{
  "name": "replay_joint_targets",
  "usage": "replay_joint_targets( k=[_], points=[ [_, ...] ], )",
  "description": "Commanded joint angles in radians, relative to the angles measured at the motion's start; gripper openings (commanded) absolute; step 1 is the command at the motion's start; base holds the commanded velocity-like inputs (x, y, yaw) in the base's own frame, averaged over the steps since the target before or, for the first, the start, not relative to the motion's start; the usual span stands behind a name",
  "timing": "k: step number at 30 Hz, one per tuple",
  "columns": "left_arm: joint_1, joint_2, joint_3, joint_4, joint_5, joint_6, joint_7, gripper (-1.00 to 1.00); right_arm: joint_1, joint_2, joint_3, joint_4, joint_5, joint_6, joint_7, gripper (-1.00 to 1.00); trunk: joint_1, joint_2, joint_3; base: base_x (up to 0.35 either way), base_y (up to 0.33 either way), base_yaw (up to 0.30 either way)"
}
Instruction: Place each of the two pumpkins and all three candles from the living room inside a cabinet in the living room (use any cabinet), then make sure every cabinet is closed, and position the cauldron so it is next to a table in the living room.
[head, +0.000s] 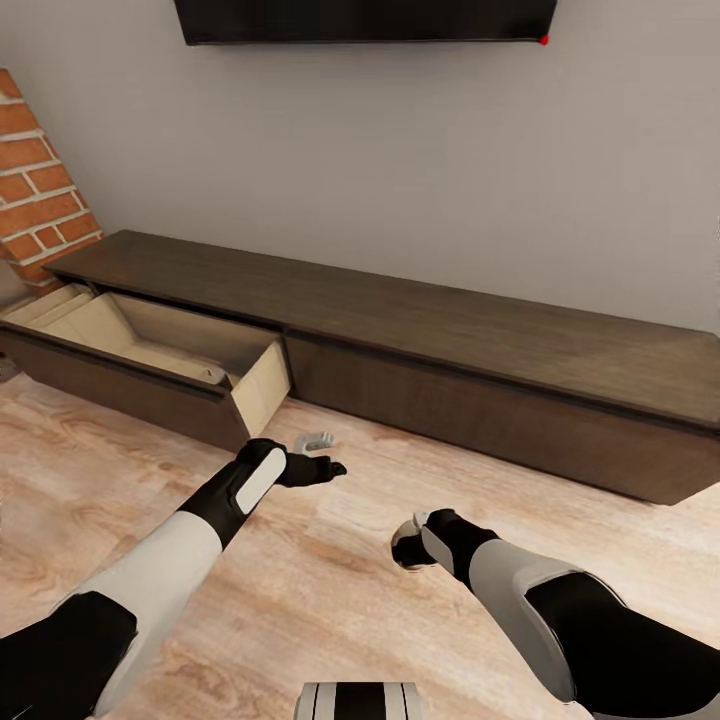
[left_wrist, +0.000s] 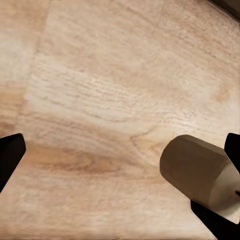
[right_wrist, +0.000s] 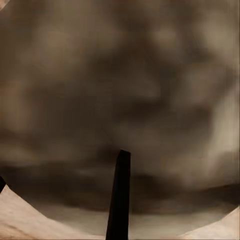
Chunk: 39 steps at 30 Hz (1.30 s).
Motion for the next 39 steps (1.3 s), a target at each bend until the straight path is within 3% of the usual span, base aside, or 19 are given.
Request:
replay_joint_targets(
  k=[1, 8, 12, 16, 25, 39],
  points=[
    [-0.001, 0.001, -0.003, 0.006, 0.01, 0.001, 0.009, 1.0, 0.0, 0.0, 0.009, -0.002, -0.01, 0.003, 0.0, -1.0, -0.001, 0.0, 0.005, 0.0, 0.0, 0.053],
    [0.008, 0.003, -0.003, 0.061, 0.009, -0.01, 0.012, 1.0, 0.0, 0.0, 0.011, -0.044, -0.01, 0.007, 0.016, -1.0, -0.004, 0.002, 0.043, 0.0, 0.0, 0.061],
    [0.051, 0.005, -0.003, 0.072, 0.009, -0.071, 0.01, 1.0, 0.0, 0.0, 0.015, -0.047, -0.01, 0.006, 0.02, -1.0, -0.004, 0.002, 0.049, 0.0, 0.0, 0.068],
    [0.074, 0.006, -0.003, 0.086, 0.009, -0.088, 0.012, 1.0, 0.0, 0.0, 0.029, -0.046, -0.009, 0.004, 0.021, -1.0, -0.004, 0.002, 0.055, 0.0, 0.0, 0.069],
    [0.085, 0.003, -0.005, 0.18, 0.009, -0.199, -0.001, 1.0, 0.0, 0.0, 0.041, -0.047, -0.009, 0.003, 0.021, -1.0, -0.004, 0.002, 0.069, -0.002, 0.0, 0.069],
    [0.105, 0.005, -0.011, 0.227, 0.009, -0.218, -0.033, 1.0, 0.0, 0.0, 0.042, -0.047, -0.009, 0.003, 0.03, -1.0, -0.004, 0.002, 0.086, -0.253, 0.0, 0.048]
  ],
)
